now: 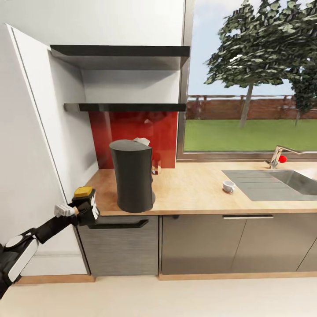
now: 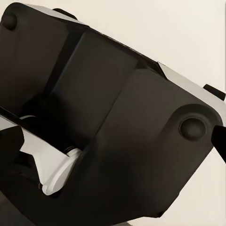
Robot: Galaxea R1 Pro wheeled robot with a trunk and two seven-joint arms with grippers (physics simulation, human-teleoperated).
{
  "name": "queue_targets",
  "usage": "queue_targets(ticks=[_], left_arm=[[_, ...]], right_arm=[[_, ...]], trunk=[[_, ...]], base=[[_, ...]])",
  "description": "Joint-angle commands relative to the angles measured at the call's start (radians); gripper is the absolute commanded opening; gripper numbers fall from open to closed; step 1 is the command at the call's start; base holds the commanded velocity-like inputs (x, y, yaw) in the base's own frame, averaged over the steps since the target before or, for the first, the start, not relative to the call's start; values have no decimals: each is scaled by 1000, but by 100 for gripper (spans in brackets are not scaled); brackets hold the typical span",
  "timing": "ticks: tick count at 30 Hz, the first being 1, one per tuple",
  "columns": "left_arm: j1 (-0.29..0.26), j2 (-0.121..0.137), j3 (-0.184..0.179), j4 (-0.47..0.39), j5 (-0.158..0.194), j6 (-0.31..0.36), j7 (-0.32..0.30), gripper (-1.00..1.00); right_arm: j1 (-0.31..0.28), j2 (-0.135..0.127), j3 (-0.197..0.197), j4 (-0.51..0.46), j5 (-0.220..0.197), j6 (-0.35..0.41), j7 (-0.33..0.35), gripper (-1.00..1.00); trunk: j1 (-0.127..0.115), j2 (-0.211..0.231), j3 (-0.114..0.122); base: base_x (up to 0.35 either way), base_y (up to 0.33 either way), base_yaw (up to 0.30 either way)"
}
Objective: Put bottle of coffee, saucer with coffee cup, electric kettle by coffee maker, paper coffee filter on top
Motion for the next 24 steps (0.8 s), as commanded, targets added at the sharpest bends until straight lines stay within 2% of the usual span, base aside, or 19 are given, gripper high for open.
queue_targets(ticks=[1,2,5,15,24], left_arm=[[-1,-2,-2,3,5,-7,10,-100],[-1,-10,2,8,5,-9,38,-100],[-1,-15,4,11,5,-10,53,-100],[-1,-36,5,16,1,-12,57,-100],[-1,-38,5,23,1,-11,57,-100]], right_arm=[[-1,0,8,2,-8,-4,4,100],[-1,0,8,2,-9,-4,4,100],[-1,-1,7,2,-10,-4,4,100],[-1,-1,8,2,-10,-4,4,100],[-1,-1,8,2,-10,-4,4,100]], trunk=[[0,-1,-1],[0,-1,-1],[0,-1,-1],[0,-1,-1],[0,-1,-1]], base=[[154,0,0],[74,0,0],[82,0,0],[149,0,0],[104,0,0]])
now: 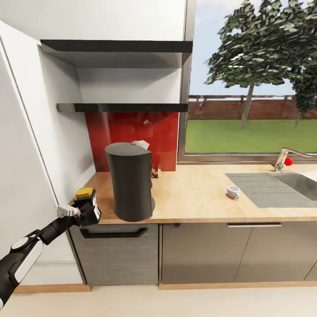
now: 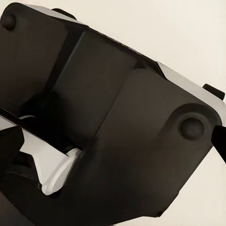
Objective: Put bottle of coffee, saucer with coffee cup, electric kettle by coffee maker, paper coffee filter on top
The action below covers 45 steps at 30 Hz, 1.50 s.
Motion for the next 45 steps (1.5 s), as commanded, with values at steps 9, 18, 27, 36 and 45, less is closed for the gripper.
queue_targets(ticks=[9,18,27,36,45], left_arm=[[-1,2,-4,2,6,-6,0,-100],[-1,2,0,2,7,-5,-1,-100],[-1,3,72,-73,4,-6,-3,-100],[-1,3,120,-130,2,-3,-5,-100],[-1,3,120,-131,1,-2,-5,-100]], right_arm=[[-1,0,9,2,-8,-4,4,100],[-1,0,9,2,-8,-4,4,100],[-1,0,8,2,-6,-4,4,100],[-1,0,8,2,-5,-4,4,100],[-1,0,8,2,-5,-4,4,100]], trunk=[[31,-57,-27],[42,-78,-36],[42,-78,-36],[42,-78,-36],[73,-134,-61]], base=[[2,0,0],[0,0,0],[0,0,0],[0,0,0],[0,0,0]])
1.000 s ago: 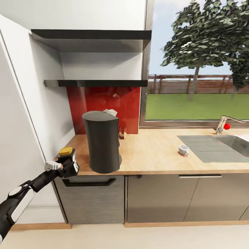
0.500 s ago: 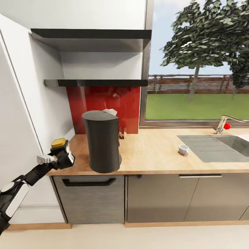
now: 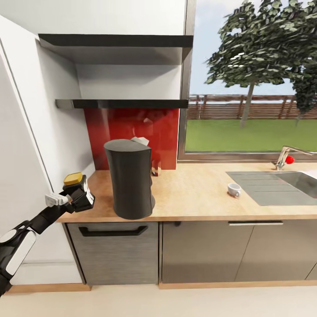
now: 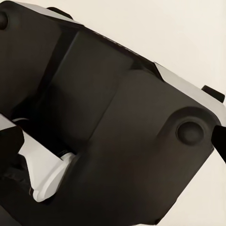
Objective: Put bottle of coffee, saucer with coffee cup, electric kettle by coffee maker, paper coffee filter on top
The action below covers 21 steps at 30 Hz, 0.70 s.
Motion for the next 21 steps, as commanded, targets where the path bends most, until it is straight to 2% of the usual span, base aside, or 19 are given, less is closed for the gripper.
queue_targets(ticks=[1,21], left_arm=[[-1,0,0,1,6,-1,-4,-100],[-1,0,0,5,6,-2,-6,-100]], right_arm=[[-1,0,9,1,-8,-4,4,100],[-1,0,7,1,-8,-4,4,100]], trunk=[[4,-8,-5],[81,-148,-67]], base=[[0,0,0],[0,0,0]])
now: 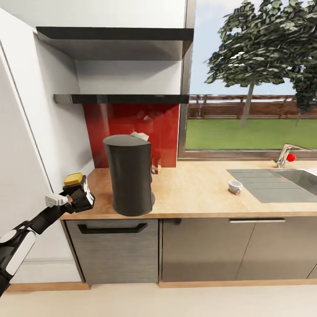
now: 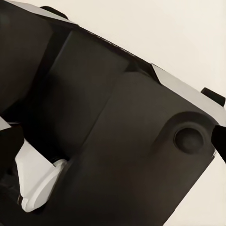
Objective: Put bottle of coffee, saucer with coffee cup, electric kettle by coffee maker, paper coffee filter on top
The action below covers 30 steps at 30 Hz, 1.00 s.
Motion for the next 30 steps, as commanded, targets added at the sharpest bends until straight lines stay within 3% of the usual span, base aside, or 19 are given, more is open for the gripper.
queue_targets(ticks=[1,9,18,30], left_arm=[[-1,0,0,1,6,-1,-4,-100],[-1,0,0,1,6,-1,-6,-100],[-1,0,0,4,6,0,-7,-100],[-1,0,0,24,6,-1,-4,-100]], right_arm=[[-1,0,8,1,-8,-4,4,100],[-1,0,8,1,-9,-4,4,100],[-1,0,9,0,-10,-4,4,100],[-1,0,7,0,-10,-5,4,100]], trunk=[[4,-8,-4],[35,-64,-30],[35,-64,-30],[35,-64,-30]], base=[[0,0,0],[0,0,0],[9,0,0],[153,0,0]])
